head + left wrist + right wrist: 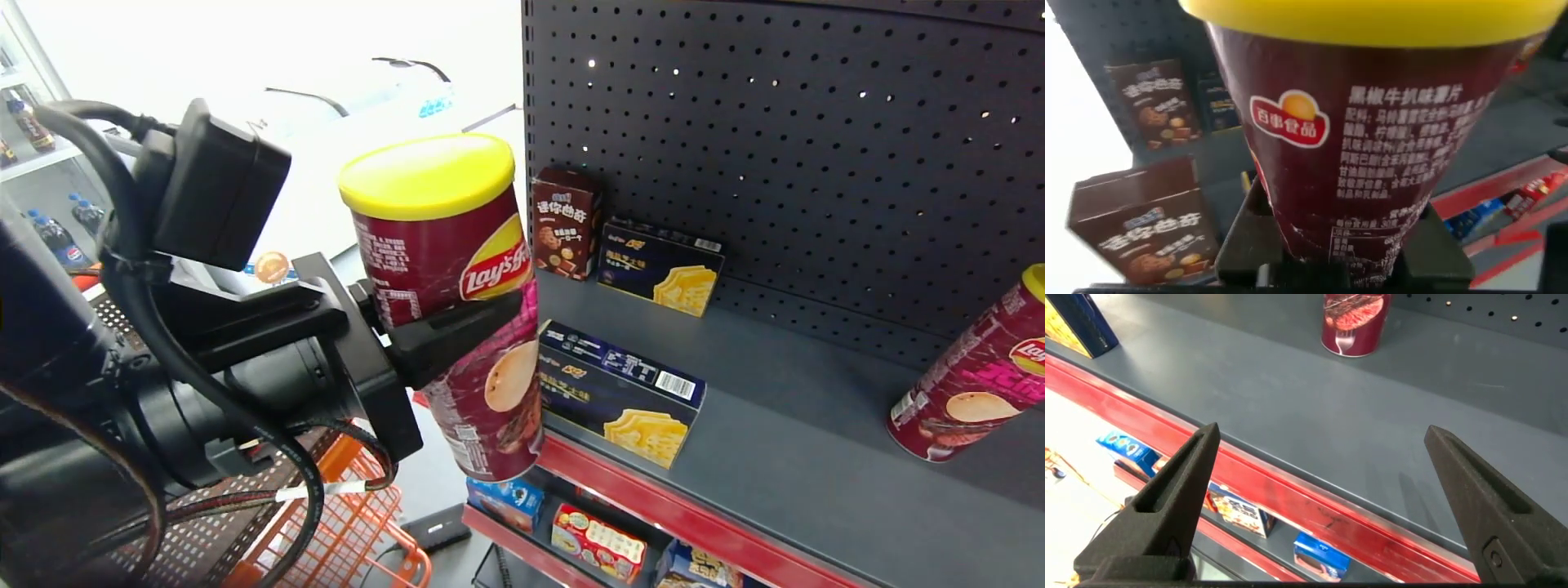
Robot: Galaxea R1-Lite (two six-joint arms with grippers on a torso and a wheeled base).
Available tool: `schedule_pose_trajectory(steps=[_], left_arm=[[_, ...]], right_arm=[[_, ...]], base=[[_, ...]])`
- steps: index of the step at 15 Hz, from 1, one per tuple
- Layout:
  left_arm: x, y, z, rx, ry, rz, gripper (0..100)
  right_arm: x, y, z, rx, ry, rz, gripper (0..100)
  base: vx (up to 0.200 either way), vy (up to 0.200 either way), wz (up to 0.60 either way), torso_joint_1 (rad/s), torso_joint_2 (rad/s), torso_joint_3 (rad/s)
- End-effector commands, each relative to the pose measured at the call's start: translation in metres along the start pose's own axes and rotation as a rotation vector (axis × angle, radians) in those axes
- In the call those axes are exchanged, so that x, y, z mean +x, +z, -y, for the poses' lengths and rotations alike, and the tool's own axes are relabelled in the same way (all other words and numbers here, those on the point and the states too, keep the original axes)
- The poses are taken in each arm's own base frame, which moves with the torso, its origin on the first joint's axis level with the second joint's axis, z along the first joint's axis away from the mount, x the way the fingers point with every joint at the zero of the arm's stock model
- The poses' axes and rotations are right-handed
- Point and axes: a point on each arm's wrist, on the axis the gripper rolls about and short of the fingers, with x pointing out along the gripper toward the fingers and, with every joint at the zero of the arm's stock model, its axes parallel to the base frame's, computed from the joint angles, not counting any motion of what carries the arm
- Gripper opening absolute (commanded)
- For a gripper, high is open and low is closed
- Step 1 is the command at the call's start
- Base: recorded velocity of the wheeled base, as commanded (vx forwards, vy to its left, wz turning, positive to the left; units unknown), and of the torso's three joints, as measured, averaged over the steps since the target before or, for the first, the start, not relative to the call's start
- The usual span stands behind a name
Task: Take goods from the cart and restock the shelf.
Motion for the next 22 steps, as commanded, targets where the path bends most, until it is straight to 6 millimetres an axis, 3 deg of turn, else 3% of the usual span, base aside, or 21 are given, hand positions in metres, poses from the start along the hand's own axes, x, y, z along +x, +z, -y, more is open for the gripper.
schedule_pose_trajectory(steps=[1,12,22], left_arm=[[0.005,-0.006,0.000,-0.007,-0.031,-0.024,0],[0.008,0.001,0.002,-0.043,-0.179,-0.025,0],[0.010,0.007,0.002,-0.037,-0.230,0.000,0]], right_arm=[[0.000,0.000,0.000,0.000,0.000,0.001,100],[0.000,0.000,0.000,-0.003,0.007,-0.001,100],[0.000,0.000,0.000,-0.003,0.007,-0.001,100]], base=[[0.000,0.000,0.00,0.000,0.00,0.000],[0.000,0.000,0.00,0.000,0.00,0.000],[0.000,0.000,-0.60,0.002,0.00,0.003]])
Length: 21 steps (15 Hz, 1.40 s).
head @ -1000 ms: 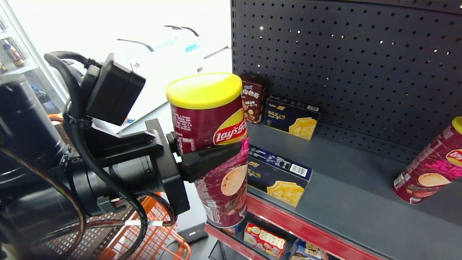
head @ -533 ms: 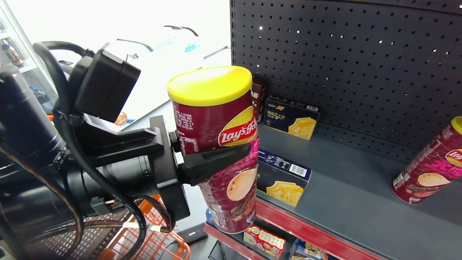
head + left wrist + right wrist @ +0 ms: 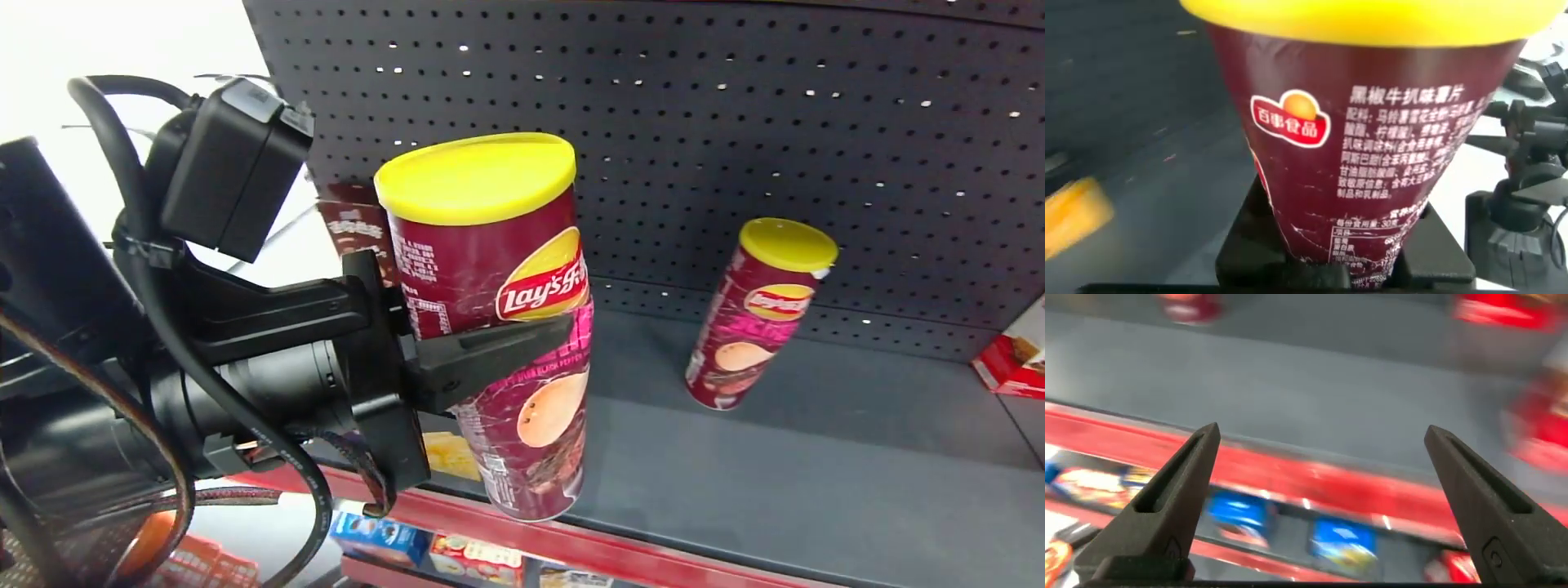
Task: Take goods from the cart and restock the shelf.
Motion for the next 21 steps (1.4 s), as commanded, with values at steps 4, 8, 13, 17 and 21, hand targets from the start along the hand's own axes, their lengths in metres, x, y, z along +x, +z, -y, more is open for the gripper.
schedule_pose_trajectory(steps=[4,8,13,17,21], left_arm=[[-0.001,-0.002,0.001,-0.002,-0.001,-0.004,0],[-0.003,-0.002,0.001,-0.002,0.002,-0.006,0],[-0.004,-0.007,0.001,-0.008,0.005,-0.020,0],[-0.013,-0.011,0.003,-0.012,0.012,-0.031,0],[-0.017,-0.009,0.005,-0.008,0.014,-0.023,0]], right_arm=[[0.000,0.000,0.000,0.001,0.002,-0.001,100],[0.000,0.000,0.000,0.004,0.000,-0.001,100],[0.000,0.000,0.000,0.002,0.000,-0.001,100],[0.000,0.000,0.000,0.002,0.000,0.001,100],[0.000,0.000,0.000,0.002,0.002,-0.001,100]], base=[[0.000,0.000,0.00,0.000,0.00,0.000],[0.000,0.000,-0.30,-0.001,0.00,-0.001],[0.000,0.000,-0.12,0.000,0.00,0.000],[0.000,0.000,0.00,0.000,0.00,0.000],[0.000,0.000,0.00,0.000,0.00,0.000]])
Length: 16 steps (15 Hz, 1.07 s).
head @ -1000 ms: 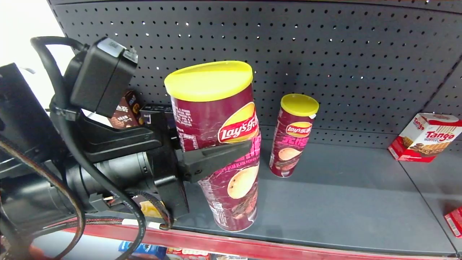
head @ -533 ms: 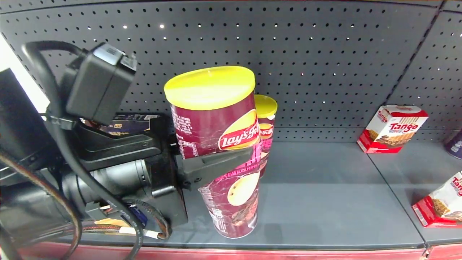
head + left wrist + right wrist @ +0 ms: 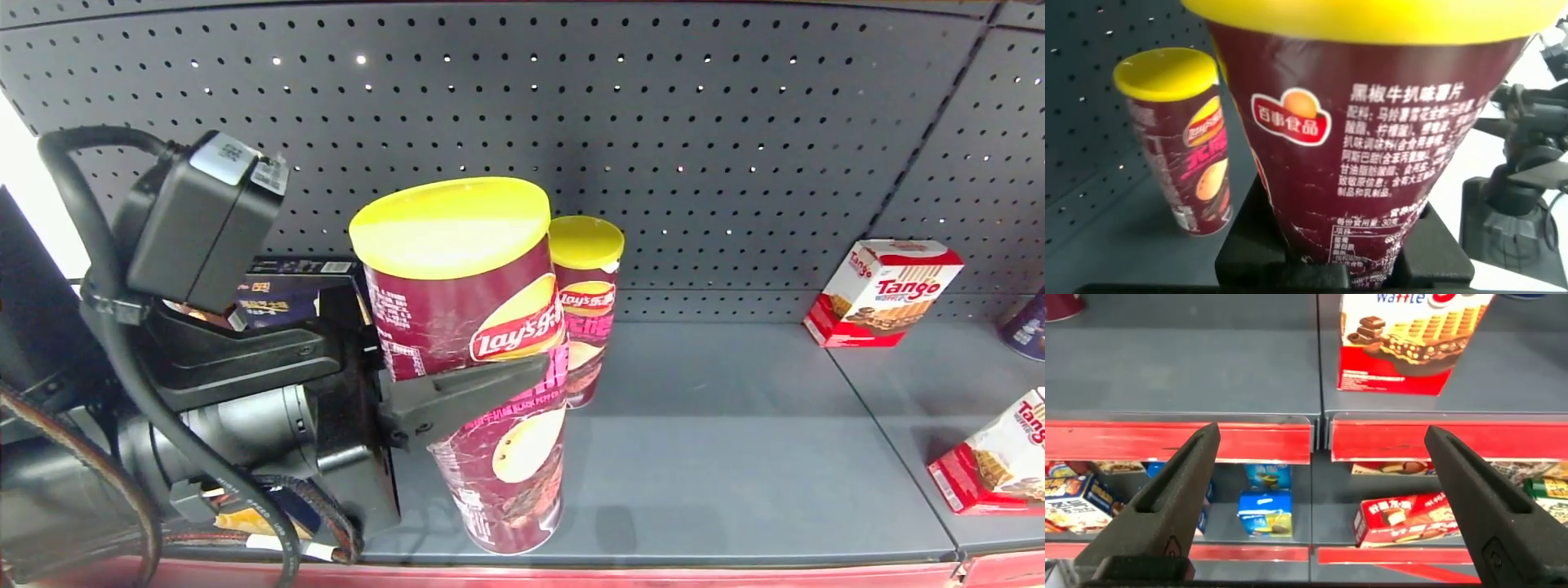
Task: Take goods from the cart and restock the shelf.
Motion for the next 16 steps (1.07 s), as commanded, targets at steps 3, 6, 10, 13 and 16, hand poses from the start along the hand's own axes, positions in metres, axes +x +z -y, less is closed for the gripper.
schedule_pose_trajectory(steps=[3,6,10,13,16], left_arm=[[-0.006,0.005,0.002,0.009,0.012,0.018,0],[-0.008,0.005,0.003,0.009,0.014,0.018,0],[-0.012,-0.009,0.005,-0.012,0.010,-0.026,0],[-0.018,-0.008,-0.001,-0.007,0.041,-0.020,0],[-0.021,-0.007,-0.006,-0.012,0.071,-0.016,0]], right_arm=[[0.000,0.000,0.000,-0.002,0.002,-0.004,100],[0.000,0.001,0.000,-0.025,-0.023,-0.008,100],[0.027,0.135,-0.001,0.030,0.102,0.020,100],[0.062,0.174,-0.008,-0.028,0.245,-0.022,100],[0.114,0.175,-0.029,-0.035,0.474,-0.154,100]], base=[[0.000,0.000,0.00,0.000,0.00,0.000],[0.000,0.000,0.00,0.000,0.00,0.000],[0.000,0.000,0.00,0.000,0.00,0.000],[0.000,0.000,0.00,0.000,0.00,0.000],[0.000,0.000,0.00,0.000,0.00,0.000]])
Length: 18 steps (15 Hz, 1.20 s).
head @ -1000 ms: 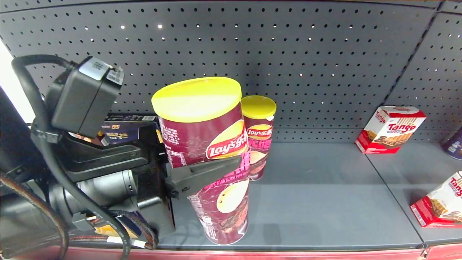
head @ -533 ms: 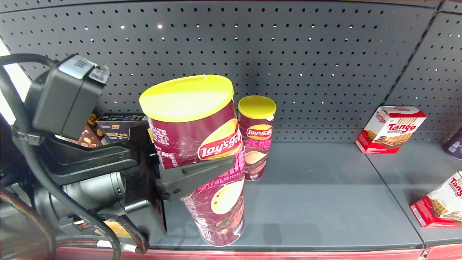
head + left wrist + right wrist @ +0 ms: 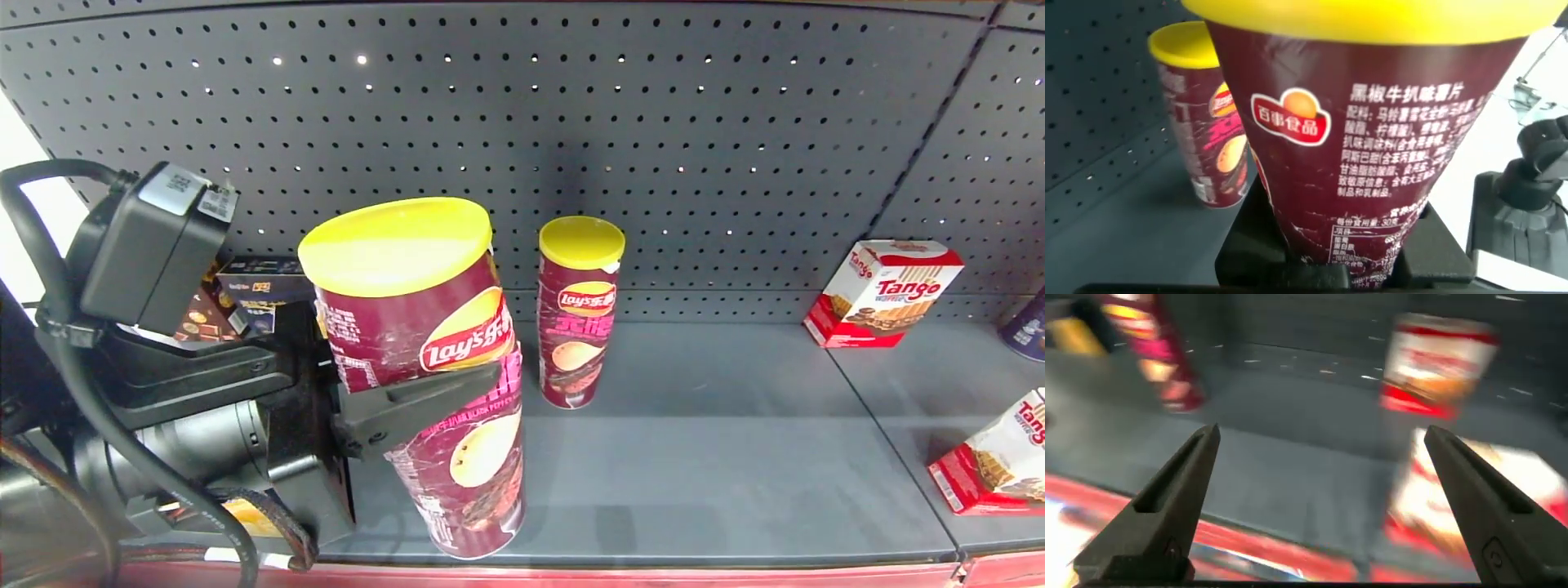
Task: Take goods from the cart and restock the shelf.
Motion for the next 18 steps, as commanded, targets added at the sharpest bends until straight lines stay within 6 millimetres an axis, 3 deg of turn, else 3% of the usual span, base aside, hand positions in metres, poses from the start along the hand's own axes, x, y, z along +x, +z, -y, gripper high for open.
schedule_pose_trajectory(steps=[1,2,4,5,8,10,11,13,18], left_arm=[[-0.001,0.001,-0.001,0.000,0.008,0.002,0],[-0.002,-0.001,-0.001,-0.028,0.011,-0.004,0],[-0.002,-0.001,-0.002,-0.029,0.014,-0.004,0],[-0.001,-0.001,-0.002,-0.030,0.014,-0.002,0],[-0.004,-0.004,-0.005,-0.035,0.032,-0.013,0],[-0.003,-0.004,-0.006,-0.034,0.035,-0.012,0],[-0.003,-0.005,-0.006,-0.036,0.035,-0.015,0],[-0.003,-0.005,-0.006,-0.036,0.035,-0.016,0],[-0.003,-0.005,-0.006,-0.037,0.038,-0.018,0]], right_arm=[[0.063,0.009,-0.002,0.012,0.172,-0.147,100],[0.090,0.007,-0.008,0.012,0.235,-0.159,100],[0.115,0.006,-0.009,0.009,0.245,-0.133,100],[0.137,0.005,-0.010,0.004,0.268,-0.113,100],[0.164,0.009,-0.014,-0.010,0.380,-0.085,100],[0.188,0.011,-0.010,-0.026,0.543,-0.061,100],[0.209,0.015,-0.009,-0.084,0.633,-0.009,100],[0.230,0.018,-0.013,-0.111,0.705,0.008,100],[0.270,0.014,-0.008,-0.204,0.993,0.091,100]], base=[[0.000,0.000,0.00,0.000,0.00,0.000],[0.000,0.000,0.00,0.000,0.00,0.000],[0.000,0.000,0.00,0.000,0.00,0.000],[0.000,0.000,0.00,0.000,0.00,0.000],[0.000,0.000,0.00,0.000,0.00,0.000],[0.000,0.000,0.00,0.000,0.00,0.000],[0.000,0.000,0.00,0.000,0.00,0.000],[0.000,0.000,0.00,0.000,0.00,0.000],[0.000,0.000,0.00,0.000,0.00,0.000]])
